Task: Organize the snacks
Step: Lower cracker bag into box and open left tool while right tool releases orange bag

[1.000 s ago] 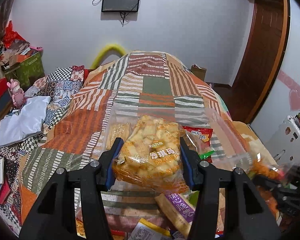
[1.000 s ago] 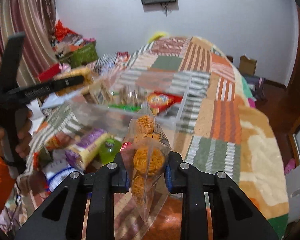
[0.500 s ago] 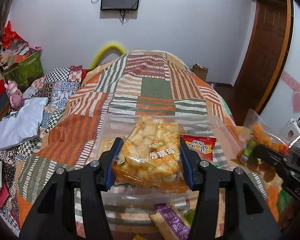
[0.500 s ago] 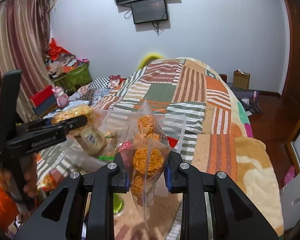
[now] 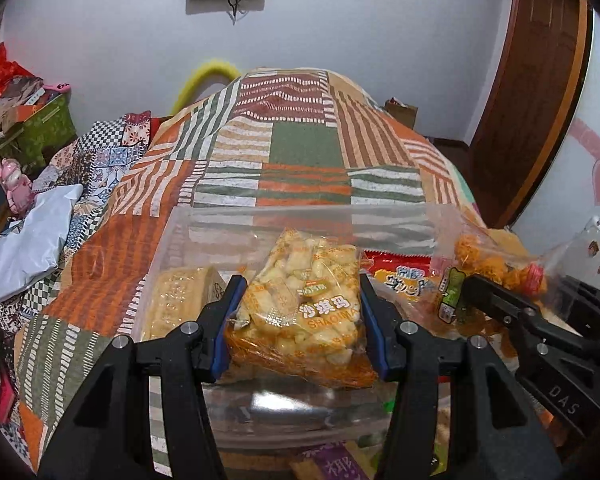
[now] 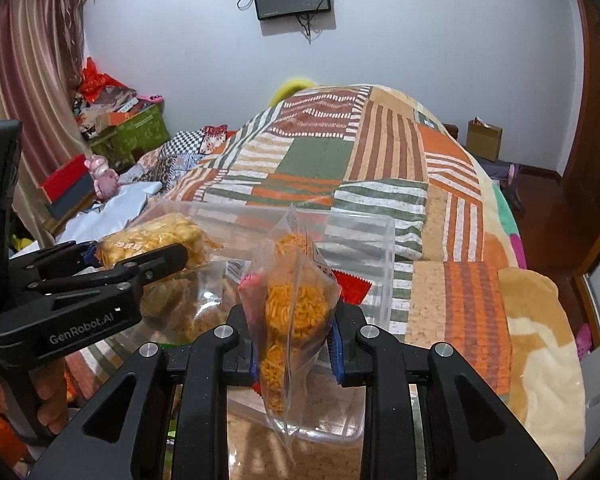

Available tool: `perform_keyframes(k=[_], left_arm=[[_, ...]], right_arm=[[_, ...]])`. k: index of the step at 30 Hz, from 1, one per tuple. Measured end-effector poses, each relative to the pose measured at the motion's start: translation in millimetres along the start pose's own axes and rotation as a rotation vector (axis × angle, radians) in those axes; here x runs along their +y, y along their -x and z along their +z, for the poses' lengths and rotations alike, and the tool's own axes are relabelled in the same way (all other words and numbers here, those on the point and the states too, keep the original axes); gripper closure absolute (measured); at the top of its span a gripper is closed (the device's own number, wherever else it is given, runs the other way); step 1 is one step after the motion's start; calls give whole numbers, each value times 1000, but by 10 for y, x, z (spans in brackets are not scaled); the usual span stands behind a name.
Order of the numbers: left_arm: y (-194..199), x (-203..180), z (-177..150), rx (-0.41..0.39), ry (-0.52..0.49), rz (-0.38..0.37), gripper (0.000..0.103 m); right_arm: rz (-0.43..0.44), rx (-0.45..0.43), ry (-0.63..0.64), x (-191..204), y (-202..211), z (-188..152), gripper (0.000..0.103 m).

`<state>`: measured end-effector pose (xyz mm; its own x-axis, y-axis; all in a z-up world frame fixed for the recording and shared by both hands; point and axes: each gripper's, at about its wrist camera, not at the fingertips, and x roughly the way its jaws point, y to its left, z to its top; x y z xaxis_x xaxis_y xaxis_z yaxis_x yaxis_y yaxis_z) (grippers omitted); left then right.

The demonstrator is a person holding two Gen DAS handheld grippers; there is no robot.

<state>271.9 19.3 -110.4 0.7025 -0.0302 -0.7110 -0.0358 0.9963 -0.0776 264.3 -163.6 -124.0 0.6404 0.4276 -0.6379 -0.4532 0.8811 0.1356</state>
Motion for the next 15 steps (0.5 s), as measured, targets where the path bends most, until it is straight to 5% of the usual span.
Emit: perform_keyframes(k=[10, 15], left_arm=[[7, 37, -27, 34, 15, 7, 47], [121, 10, -59, 18, -2, 8, 39]], right_arm=[[-43, 35, 13, 2, -35, -26, 71], [-55, 40, 33, 27, 34, -59, 55]])
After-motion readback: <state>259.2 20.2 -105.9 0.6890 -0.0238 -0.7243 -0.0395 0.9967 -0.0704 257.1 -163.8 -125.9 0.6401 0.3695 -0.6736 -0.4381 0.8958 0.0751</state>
